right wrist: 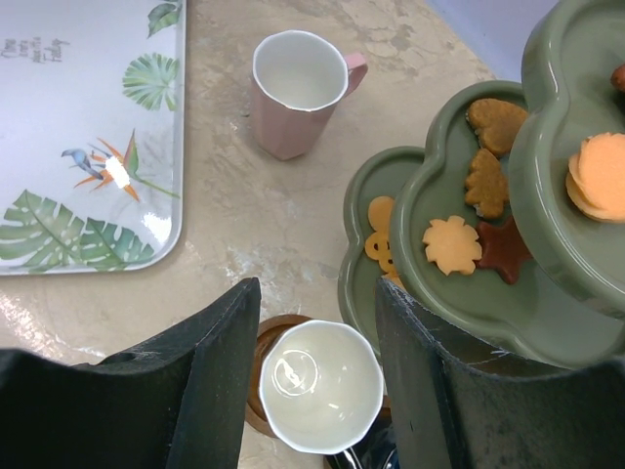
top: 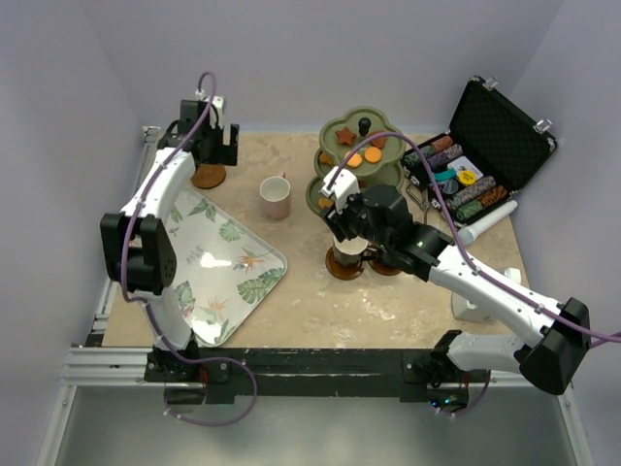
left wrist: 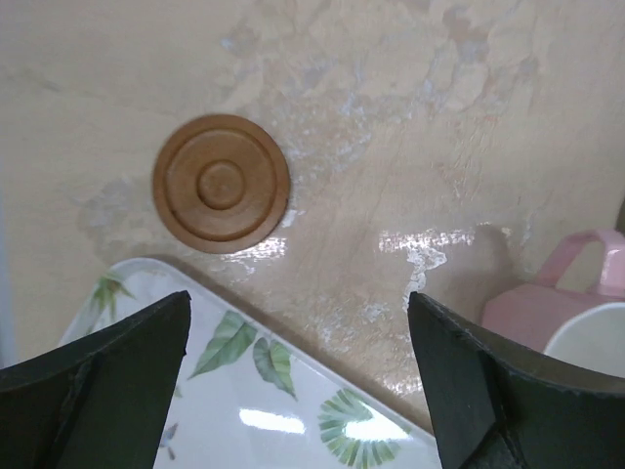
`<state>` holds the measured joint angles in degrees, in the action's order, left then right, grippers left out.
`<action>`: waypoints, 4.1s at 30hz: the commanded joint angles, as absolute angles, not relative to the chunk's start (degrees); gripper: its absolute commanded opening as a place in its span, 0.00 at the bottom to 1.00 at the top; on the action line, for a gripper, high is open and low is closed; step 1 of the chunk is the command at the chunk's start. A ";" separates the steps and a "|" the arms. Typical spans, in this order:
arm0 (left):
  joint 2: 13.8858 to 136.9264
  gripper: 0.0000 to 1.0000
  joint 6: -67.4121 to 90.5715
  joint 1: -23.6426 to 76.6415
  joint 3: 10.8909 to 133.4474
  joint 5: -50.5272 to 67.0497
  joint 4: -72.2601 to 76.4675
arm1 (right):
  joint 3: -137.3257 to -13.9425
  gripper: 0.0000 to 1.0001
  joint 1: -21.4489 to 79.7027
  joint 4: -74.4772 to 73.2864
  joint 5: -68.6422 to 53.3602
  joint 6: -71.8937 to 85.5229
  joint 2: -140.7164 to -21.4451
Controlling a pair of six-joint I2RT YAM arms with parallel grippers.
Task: Serve the afternoon tea
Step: Move the coaster to the center of the board.
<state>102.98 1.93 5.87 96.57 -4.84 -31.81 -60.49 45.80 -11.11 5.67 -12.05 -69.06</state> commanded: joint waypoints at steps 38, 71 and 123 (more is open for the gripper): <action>125.87 0.59 -0.53 4.74 91.61 6.14 -16.79 | -60.38 0.54 45.79 -8.88 3.69 -12.48 -69.35; 93.88 0.41 17.93 13.53 49.22 10.99 -11.07 | -61.87 0.58 45.70 -8.53 2.37 -11.16 -67.50; 65.21 1.00 15.20 -7.82 56.78 -7.83 -6.42 | -111.98 0.26 54.32 -1.58 22.50 13.89 -129.56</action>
